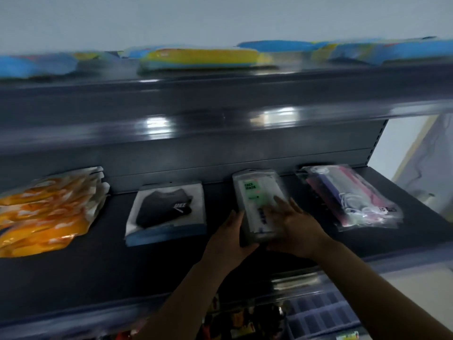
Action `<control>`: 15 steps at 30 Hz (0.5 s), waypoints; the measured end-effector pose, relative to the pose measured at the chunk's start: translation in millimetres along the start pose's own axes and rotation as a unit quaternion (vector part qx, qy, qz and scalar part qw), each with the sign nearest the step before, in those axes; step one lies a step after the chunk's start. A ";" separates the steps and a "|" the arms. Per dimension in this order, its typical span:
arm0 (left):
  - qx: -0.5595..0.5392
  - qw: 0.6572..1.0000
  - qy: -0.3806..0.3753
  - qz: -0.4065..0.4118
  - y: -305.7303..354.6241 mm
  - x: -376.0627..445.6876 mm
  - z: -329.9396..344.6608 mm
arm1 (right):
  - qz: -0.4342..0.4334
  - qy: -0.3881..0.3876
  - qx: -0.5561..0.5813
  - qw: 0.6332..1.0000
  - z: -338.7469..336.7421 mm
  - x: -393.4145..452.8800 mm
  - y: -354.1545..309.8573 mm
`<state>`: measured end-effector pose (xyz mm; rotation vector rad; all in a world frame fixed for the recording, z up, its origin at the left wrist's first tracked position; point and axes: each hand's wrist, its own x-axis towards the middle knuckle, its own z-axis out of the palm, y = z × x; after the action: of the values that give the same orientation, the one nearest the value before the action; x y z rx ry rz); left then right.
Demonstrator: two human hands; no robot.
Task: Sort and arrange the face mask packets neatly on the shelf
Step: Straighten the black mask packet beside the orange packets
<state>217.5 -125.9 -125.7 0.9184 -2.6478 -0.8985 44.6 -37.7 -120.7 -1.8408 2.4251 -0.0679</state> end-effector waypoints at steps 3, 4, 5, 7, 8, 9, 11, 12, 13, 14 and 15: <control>-0.027 0.999 0.017 -0.035 16.4 8.0 14.3 | -0.028 -0.023 -0.001 0.999 9.0 6.0 18.4; -0.030 0.998 0.027 -0.043 19.5 10.3 17.3 | -0.031 -0.019 -0.003 0.999 9.7 8.0 21.0; -0.027 0.998 0.036 -0.049 21.0 12.7 20.0 | -0.033 -0.016 -0.006 0.999 8.6 9.8 21.7; -0.024 0.997 0.051 -0.058 22.9 16.8 23.2 | -0.035 -0.030 -0.008 0.999 6.8 13.8 23.5; -0.025 0.996 0.056 -0.064 23.2 18.4 24.4 | -0.041 -0.031 -0.007 0.999 4.9 15.0 23.7; -0.024 0.996 0.056 -0.067 23.9 18.8 24.9 | -0.046 -0.029 -0.013 0.998 2.9 14.4 24.5; 0.007 0.996 0.053 -0.071 28.2 16.6 24.6 | -0.057 -0.026 -0.014 0.998 -4.8 5.9 27.4; 0.031 0.995 0.059 -0.069 31.8 14.5 24.0 | -0.059 -0.018 -0.007 0.998 -9.9 -0.2 31.6; 0.060 0.994 0.068 -0.060 37.2 12.8 23.6 | -0.057 -0.001 0.001 0.998 -15.3 -7.3 36.4; 0.091 0.992 0.080 -0.042 44.6 11.8 24.0 | -0.056 0.030 0.012 0.998 -20.9 -15.8 42.6; 0.115 0.989 0.089 -0.020 53.8 12.6 24.9 | -0.059 0.079 0.013 0.995 -27.3 -23.9 49.9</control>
<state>171.7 -88.2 -113.1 1.0516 -2.6229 -0.4976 0.3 -1.8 -97.1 -2.0393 2.3988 -0.2624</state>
